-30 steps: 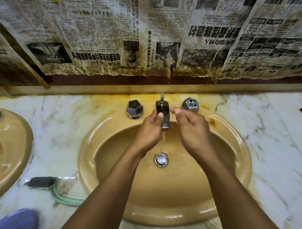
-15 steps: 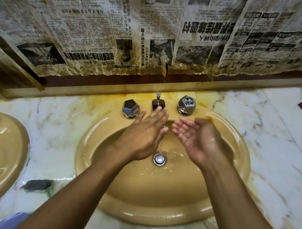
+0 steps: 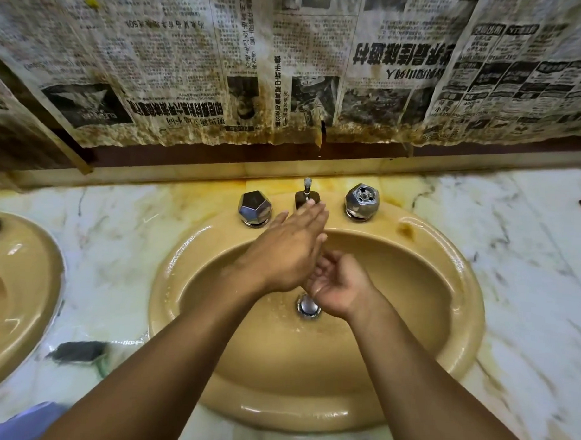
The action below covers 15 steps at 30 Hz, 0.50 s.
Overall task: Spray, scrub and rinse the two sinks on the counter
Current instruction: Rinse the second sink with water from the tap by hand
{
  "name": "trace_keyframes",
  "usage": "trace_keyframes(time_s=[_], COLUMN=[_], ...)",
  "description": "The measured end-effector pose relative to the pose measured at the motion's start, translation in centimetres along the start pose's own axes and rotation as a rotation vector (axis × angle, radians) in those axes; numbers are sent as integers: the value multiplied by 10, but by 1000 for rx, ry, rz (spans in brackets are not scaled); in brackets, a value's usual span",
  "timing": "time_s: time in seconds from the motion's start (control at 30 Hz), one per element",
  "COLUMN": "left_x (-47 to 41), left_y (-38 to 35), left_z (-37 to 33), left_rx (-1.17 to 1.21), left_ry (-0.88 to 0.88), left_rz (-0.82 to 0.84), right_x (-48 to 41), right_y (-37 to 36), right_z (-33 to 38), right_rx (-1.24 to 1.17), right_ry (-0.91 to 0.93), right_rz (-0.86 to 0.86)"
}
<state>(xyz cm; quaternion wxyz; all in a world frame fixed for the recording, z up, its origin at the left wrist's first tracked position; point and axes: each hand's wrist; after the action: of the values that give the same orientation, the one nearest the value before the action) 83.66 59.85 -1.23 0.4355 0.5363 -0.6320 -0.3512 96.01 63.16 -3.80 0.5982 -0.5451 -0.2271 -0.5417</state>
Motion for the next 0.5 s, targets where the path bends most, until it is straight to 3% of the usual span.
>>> trace_keyframes(time_s=[0.1,0.23,0.37,0.43,0.5], left_x=[9,-22,-53,-48,-35], left_y=[-5,-9,-10,-12,-16], left_z=[18,42,56,50,39], left_rx=[189,585,631,609,742], left_ry=[-86,14,79,98,130], left_rz=[-16,-62,-37,-72,-203], right_x=[12,64,93,89,75], right_y=[9,6,-26,-25,-12], right_z=[11,49,63,58,48], right_rx=[-67,176,493,503,423], right_ry=[71,385,429,462,460], right_rz=[12,45,220,127,-17])
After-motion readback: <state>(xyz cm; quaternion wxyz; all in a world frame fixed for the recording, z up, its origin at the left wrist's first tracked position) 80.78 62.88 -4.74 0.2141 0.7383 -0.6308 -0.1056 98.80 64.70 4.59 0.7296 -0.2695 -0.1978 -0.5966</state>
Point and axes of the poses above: each hand's wrist, its own x-axis away from the middle knuckle, its own y-axis out of the back of the hand, z = x × y, and after that the axes turned 1 degree about -z, right-handed
